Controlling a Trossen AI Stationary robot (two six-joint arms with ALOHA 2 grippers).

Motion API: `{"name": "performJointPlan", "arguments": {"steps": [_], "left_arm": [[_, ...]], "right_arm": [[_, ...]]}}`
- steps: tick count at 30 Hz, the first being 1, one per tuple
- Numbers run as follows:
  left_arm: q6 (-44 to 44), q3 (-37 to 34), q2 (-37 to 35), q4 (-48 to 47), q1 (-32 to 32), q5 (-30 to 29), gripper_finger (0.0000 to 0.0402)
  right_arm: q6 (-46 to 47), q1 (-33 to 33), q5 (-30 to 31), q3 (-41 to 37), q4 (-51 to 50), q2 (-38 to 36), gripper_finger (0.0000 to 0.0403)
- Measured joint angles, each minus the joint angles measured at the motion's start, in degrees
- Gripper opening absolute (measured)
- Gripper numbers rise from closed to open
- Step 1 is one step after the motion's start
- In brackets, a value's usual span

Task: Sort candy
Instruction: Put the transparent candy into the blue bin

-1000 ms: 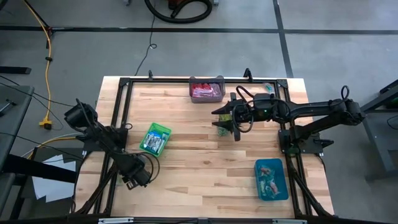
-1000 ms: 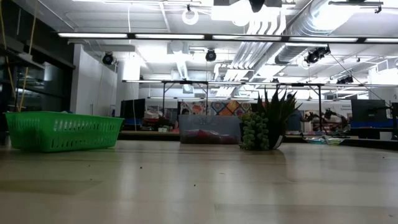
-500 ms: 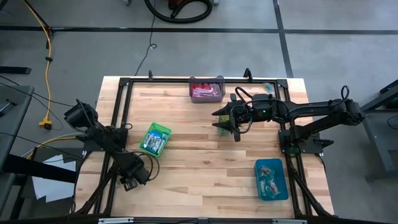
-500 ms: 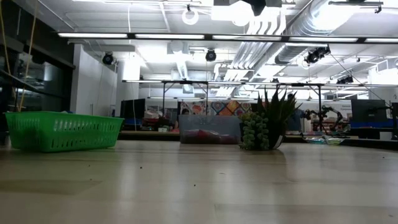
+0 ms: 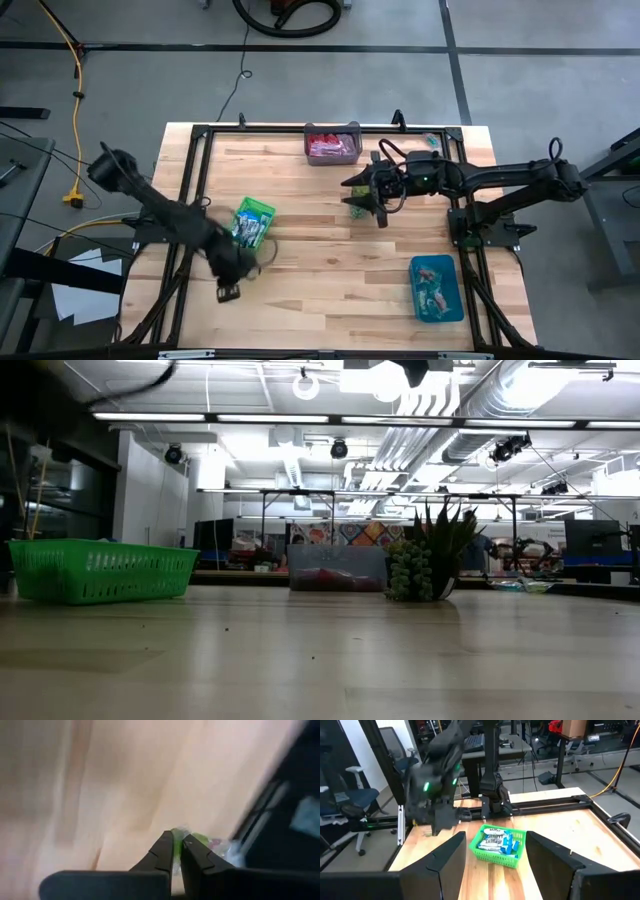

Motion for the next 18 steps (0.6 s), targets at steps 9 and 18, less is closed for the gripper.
{"name": "performJointPlan", "arguments": {"steps": [9,18], "left_arm": [[28.4,8.6,-14.4,15.6,22.0,-17.0,0.0002],[49.3,8.0,-8.7,61.7,42.0,-7.8,0.0001]], "right_arm": [[2.4,0.0,0.0,0.0,0.2,-3.5,0.0199],[4.0,0.5,0.2,0.0,3.8,-3.0,0.0199]]}}
